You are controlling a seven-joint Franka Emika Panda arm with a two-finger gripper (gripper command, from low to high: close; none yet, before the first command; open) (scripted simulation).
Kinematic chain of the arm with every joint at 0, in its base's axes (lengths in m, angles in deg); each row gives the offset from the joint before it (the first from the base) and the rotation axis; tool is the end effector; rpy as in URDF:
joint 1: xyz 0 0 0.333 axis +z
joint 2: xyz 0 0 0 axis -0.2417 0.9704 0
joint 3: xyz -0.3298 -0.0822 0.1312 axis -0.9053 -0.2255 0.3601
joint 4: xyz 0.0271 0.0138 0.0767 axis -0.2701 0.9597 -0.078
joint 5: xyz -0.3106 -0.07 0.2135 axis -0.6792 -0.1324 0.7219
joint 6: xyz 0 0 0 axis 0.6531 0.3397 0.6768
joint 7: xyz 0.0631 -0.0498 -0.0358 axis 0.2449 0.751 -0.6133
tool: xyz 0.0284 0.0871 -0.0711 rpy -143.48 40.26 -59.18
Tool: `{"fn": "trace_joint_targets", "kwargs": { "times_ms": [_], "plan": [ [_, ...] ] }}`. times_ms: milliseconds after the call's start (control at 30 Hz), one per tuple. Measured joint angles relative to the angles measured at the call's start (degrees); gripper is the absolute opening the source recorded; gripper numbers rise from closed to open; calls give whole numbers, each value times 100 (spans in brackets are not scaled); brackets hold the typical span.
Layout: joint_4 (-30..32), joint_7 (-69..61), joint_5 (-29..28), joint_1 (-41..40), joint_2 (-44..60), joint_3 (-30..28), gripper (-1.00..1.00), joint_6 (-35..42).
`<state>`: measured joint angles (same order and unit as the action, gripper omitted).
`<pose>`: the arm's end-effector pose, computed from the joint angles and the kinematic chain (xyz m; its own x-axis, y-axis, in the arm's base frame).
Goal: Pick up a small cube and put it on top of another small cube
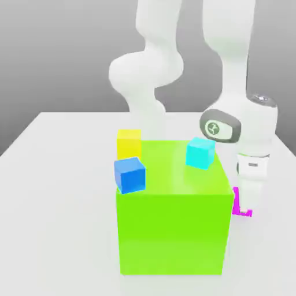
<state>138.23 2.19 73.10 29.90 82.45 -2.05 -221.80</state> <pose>0.2304 0.2691 0.1824 0.8497 0.5273 -0.0005 0.5273 -0.8497 -0.0007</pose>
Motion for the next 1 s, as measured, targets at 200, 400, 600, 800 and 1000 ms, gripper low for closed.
{"fn": "trace_joint_targets", "kwargs": {
  "times_ms": [200,400,600,800,1000],
  "plan": [
    [94,-308,391,-252,-521,349,-100,427],
    [75,-836,1152,-264,-1455,523,-100,1432],
    [-1091,-665,1173,-903,-1163,83,-100,2591],
    [-2332,-566,1337,-1467,-819,-233,-100,3760],
    [-3573,-400,1661,-2106,-679,-691,-100,5093]
  ]
}}
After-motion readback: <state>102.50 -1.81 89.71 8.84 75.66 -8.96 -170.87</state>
